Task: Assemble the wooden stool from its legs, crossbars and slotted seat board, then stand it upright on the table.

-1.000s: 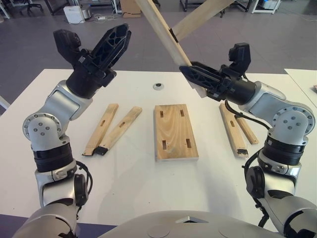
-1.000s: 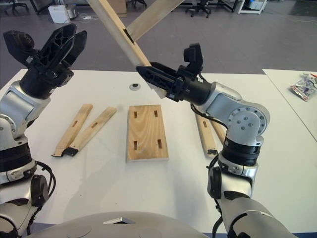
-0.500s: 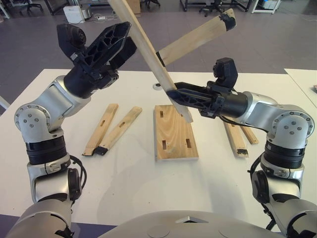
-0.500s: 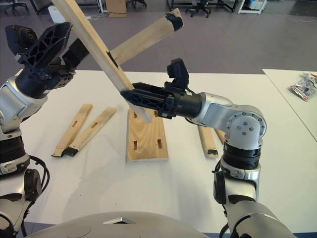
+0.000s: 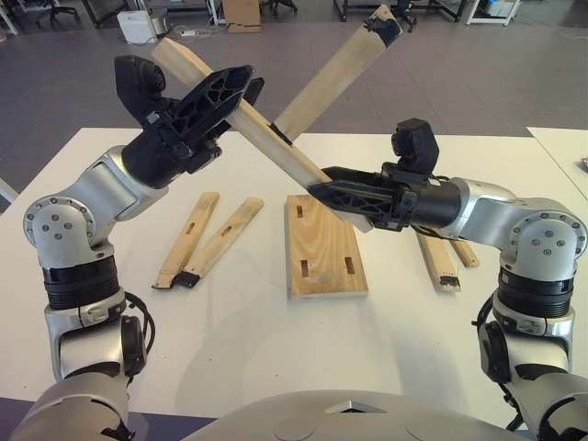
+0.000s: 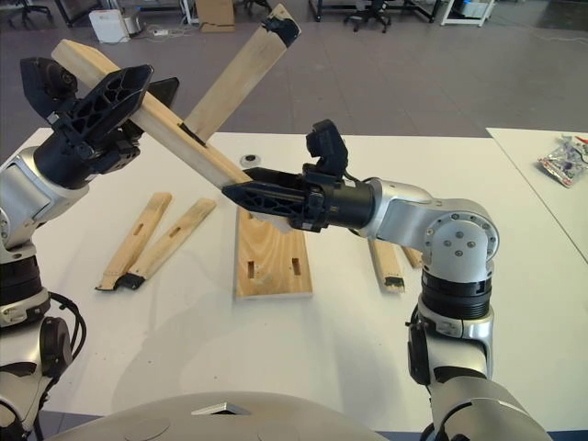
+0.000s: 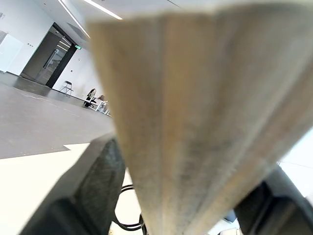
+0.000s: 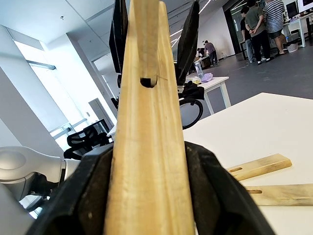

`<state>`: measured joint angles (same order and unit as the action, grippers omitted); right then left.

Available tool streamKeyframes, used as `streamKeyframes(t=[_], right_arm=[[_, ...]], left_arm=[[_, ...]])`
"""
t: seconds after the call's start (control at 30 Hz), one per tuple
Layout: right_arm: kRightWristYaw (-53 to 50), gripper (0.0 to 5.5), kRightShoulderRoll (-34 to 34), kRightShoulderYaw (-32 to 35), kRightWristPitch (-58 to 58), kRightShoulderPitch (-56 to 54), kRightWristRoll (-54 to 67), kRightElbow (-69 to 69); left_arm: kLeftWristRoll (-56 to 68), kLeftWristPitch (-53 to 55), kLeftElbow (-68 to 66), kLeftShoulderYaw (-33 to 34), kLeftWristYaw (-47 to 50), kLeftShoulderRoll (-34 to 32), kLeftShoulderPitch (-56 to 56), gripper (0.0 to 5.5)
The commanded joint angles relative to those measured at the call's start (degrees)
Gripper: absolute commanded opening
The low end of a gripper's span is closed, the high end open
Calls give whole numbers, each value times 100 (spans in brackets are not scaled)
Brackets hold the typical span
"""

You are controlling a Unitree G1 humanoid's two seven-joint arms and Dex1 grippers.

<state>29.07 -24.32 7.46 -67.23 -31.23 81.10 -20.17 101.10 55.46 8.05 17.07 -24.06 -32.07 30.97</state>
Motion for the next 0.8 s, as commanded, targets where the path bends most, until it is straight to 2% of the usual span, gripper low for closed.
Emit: streamKeyframes(t=[0.03, 0.1, 0.37, 0.4, 0.57, 0.67, 0.8], right_arm=[[-75, 208, 10, 23, 166, -54, 191, 28], [-159, 208, 63, -4, 210, -42, 202, 27], [-689, 208, 252, -175, 481, 101, -183, 77], [-680, 249, 224, -204, 500, 167, -287, 102], [-595, 359, 42, -55, 892, 456, -1103, 601], [-438, 361, -219, 124, 1206, 747, -1746, 1206], [-182, 361, -438, 347, 1575, 898, -2362, 1858]], left_arm=[[-248, -202, 33, 58, 42, 91, -71, 232], [-433, -367, 41, 86, 41, 158, -48, 210], [-1251, -775, -28, 79, -183, 233, 113, 208], [-1474, -837, -69, 48, -252, 185, 122, 208], [-2704, -994, -216, -133, -882, -192, -44, 206], [-3787, -1387, -285, -405, -1493, -516, -334, 206], [-4011, -1117, -13, -656, -2485, -846, -708, 206]])
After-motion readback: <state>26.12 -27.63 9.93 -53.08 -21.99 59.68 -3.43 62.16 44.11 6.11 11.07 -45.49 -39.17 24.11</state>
